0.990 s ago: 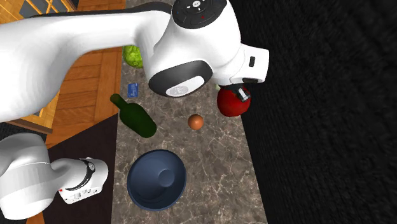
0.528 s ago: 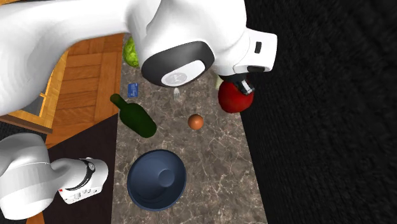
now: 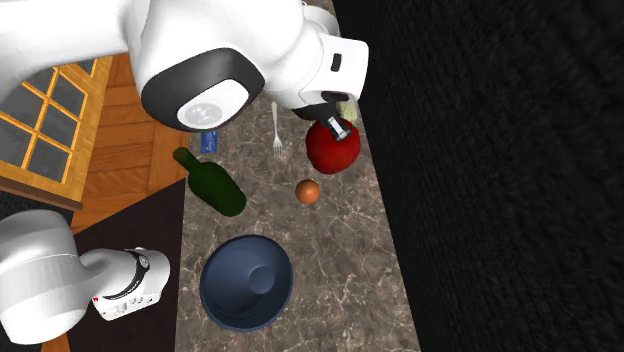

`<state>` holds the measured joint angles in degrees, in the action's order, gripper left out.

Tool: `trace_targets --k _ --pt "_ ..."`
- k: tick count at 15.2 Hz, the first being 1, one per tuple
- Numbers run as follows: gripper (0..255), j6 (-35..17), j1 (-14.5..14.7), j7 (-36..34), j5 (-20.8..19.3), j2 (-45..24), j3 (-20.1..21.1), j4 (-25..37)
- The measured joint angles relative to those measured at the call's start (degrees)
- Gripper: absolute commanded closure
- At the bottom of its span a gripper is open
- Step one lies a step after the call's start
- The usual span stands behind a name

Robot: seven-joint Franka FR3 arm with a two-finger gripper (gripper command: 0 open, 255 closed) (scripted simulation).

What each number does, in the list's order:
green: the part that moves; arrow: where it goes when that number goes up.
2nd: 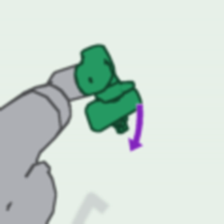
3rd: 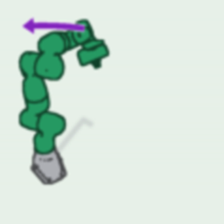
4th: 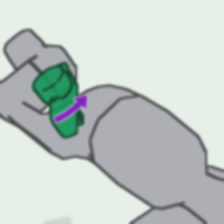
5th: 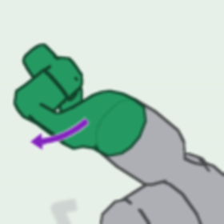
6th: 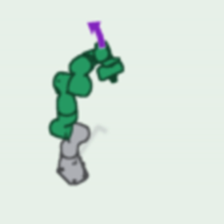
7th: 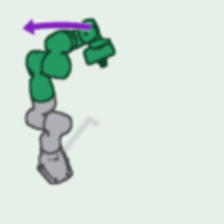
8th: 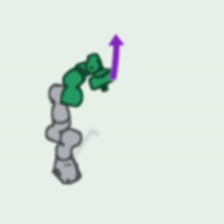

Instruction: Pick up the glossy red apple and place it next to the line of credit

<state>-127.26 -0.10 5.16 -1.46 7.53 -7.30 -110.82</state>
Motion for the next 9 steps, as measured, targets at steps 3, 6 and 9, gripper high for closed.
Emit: trace_targets --k 3,6,9 --pt "255 0.02 0.69 -3.33 -1.77 6.69 1.84 -6.74" --pt "255 0.6 1.37 -6.84 -2.91 11.6 4.15 -11.24" --pt "255 1.07 1.86 -9.47 -3.44 16.86 6.06 -16.17"
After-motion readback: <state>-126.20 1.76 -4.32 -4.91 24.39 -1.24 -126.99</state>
